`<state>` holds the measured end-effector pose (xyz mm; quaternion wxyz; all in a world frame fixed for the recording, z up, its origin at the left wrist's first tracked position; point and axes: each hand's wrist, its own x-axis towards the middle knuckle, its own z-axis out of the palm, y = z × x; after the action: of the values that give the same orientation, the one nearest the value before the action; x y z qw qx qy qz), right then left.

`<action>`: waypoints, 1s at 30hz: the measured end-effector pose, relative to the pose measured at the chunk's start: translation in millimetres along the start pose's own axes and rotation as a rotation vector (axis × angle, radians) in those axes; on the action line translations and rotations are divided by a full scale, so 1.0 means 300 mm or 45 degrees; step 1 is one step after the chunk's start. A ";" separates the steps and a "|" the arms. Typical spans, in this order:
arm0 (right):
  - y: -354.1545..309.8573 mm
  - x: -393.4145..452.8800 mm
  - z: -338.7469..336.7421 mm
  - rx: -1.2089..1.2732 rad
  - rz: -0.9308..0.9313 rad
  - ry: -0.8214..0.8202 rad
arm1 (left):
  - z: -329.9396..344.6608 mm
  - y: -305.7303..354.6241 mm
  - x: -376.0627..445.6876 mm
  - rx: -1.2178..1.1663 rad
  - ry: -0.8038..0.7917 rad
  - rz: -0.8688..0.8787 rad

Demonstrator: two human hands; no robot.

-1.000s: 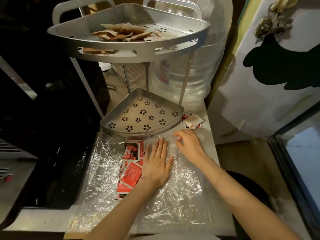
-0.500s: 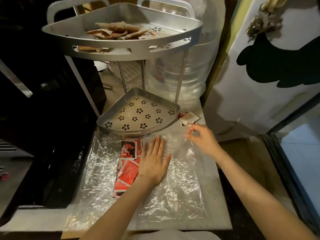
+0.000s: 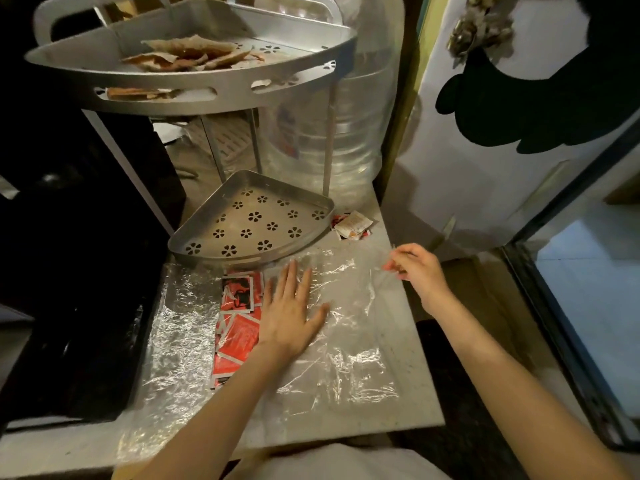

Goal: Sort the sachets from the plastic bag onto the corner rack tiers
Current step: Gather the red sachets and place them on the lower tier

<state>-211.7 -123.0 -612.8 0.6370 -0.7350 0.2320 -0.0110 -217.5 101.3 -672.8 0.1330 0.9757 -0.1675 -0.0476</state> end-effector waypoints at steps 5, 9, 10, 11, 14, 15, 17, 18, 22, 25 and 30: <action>0.006 -0.022 0.005 0.099 0.028 0.089 | -0.049 0.009 -0.047 -0.090 0.220 0.206; 0.004 -0.031 0.022 0.127 0.042 0.093 | -0.081 0.085 -0.106 -0.197 0.103 0.330; 0.008 -0.032 0.027 0.132 0.040 0.098 | -0.079 0.107 -0.130 -0.233 0.091 0.320; 0.014 -0.036 0.030 0.138 0.038 0.105 | -0.073 0.126 -0.156 -0.254 0.082 0.303; 0.035 -0.060 0.039 0.131 0.010 0.133 | -0.045 0.157 -0.219 -0.261 -0.016 0.228; 0.043 -0.079 0.047 0.090 -0.008 0.140 | -0.034 0.158 -0.230 -0.255 -0.058 0.215; 0.052 -0.147 0.061 -0.042 -0.022 0.165 | -0.011 0.159 -0.238 -0.236 -0.107 0.200; 0.052 -0.195 0.073 -0.115 -0.020 0.166 | -0.001 0.159 -0.246 -0.232 -0.110 0.189; 0.086 -0.333 0.131 -0.801 0.034 -0.052 | 0.039 0.162 -0.280 -0.191 -0.157 0.221; 0.105 -0.340 0.131 -0.862 -0.019 -0.091 | 0.044 0.153 -0.272 -0.252 -0.159 0.189; 0.091 -0.325 0.063 -0.494 0.049 -0.028 | 0.058 0.137 -0.267 -0.318 -0.140 0.188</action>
<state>-301.6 -72.9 -615.0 0.4859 -0.8396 0.2369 0.0540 -308.2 87.0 -674.4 0.2470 0.9326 -0.2385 -0.1116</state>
